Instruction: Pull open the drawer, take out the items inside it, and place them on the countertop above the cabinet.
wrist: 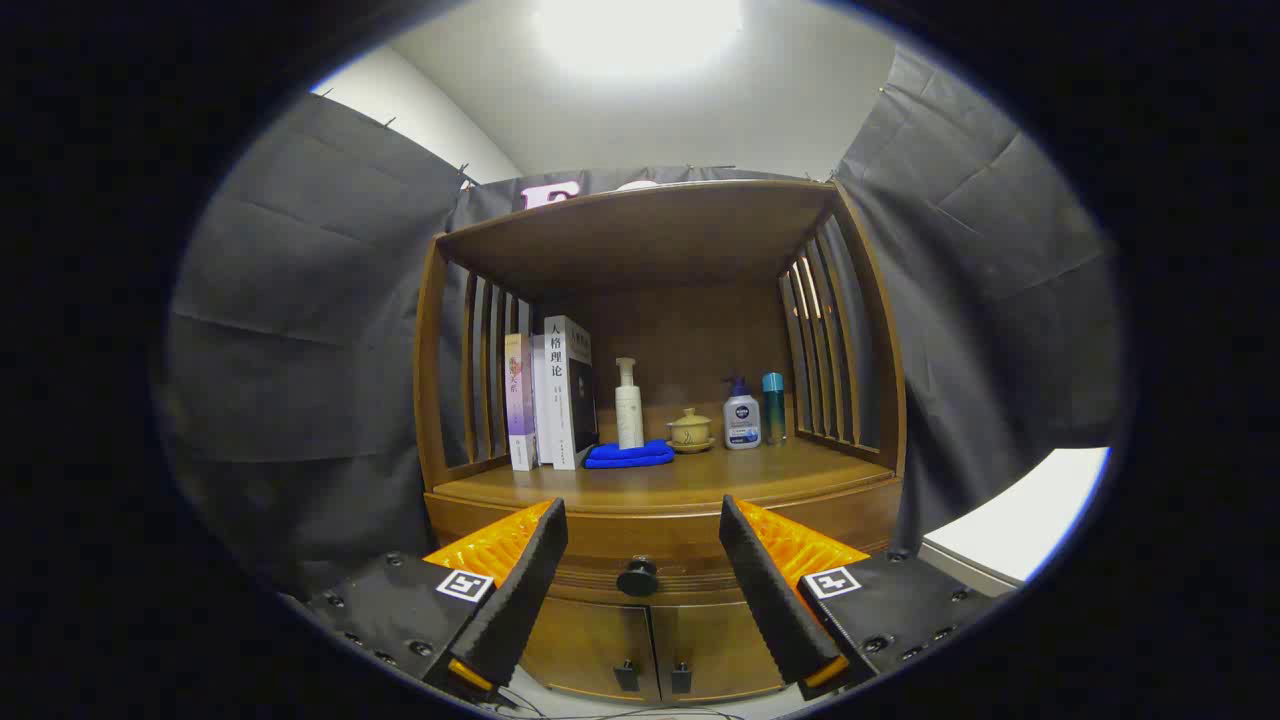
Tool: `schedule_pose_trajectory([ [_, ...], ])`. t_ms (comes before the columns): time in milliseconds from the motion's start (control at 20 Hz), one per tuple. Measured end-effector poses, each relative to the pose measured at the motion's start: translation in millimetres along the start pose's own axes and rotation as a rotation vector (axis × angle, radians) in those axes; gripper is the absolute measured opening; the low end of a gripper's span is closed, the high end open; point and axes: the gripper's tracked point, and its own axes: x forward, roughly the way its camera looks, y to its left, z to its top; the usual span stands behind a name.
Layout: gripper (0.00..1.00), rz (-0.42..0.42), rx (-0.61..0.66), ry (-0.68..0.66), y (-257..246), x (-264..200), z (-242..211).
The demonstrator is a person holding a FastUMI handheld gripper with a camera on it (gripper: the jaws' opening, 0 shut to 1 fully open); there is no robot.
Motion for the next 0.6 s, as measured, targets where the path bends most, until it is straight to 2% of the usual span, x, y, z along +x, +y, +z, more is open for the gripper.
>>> schedule_pose_trajectory([
  [600, 0.97, 0.005, -0.005, 0.011, 2.9, 1.6, -4.9],
])
